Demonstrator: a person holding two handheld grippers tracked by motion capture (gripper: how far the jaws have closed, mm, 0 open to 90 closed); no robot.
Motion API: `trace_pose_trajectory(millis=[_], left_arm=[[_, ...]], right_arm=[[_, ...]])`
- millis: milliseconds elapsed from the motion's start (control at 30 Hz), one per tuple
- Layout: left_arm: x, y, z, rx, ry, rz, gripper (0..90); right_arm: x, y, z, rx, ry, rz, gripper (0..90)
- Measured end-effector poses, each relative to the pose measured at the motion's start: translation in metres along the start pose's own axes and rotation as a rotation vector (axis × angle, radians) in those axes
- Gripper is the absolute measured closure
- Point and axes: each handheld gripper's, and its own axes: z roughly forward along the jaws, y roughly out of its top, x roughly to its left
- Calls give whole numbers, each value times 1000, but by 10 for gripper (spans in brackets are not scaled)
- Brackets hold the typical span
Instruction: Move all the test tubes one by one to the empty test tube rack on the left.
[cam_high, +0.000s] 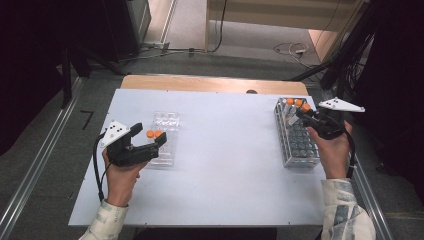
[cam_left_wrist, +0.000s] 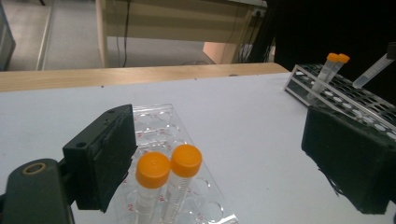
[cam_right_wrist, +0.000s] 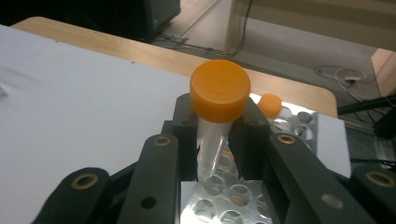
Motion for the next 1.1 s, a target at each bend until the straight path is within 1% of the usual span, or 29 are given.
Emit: trace_pose_trajectory(millis=[167, 233, 367, 467, 533, 567, 600, 633, 667, 733, 833, 900, 967, 1067, 1100], left_arm=[[-6, 1, 0, 5, -21, 14, 77], [-9, 1, 0, 6, -26, 19, 69], [-17, 1, 1, 15, -46, 31, 57], [-25, 1, 3, 29, -68, 61, 46], [-30, 1, 5, 43, -87, 72, 46], [-33, 1, 6, 50, -97, 73, 46], [-36, 1, 7, 66, -105, 86, 46], [-39, 1, 8, 75, -112, 91, 46], [-43, 1, 9, 82, -125, 93, 46], [-50, 1, 9, 93, -151, 117, 46], [-61, 0, 9, 88, -176, 150, 46], [-65, 0, 9, 75, -198, 153, 44], [-67, -1, 9, 68, -202, 169, 44], [-69, -2, 10, 72, -200, 175, 48], [-69, -3, 11, 73, -199, 170, 48]], right_arm=[[22, 1, -2, -12, 70, -28, 715], [31, 1, -1, -13, 93, -46, 715], [50, -1, 3, -8, 148, -61, 715], [64, -4, 8, 1, 186, -72, 715], [74, -6, 12, 6, 205, -84, 714], [79, -7, 14, 8, 220, -88, 714], [84, -8, 16, 10, 230, -96, 715], [90, -9, 18, 12, 240, -107, 714], [93, -10, 20, 17, 241, -113, 715], [101, -13, 25, 27, 259, -121, 715], [111, -17, 30, 42, 282, -132, 714], [119, -19, 33, 49, 301, -138, 715], [126, -20, 35, 55, 318, -157, 714], [138, -21, 35, 59, 346, -171, 715], [140, -21, 35, 59, 354, -177, 715]])
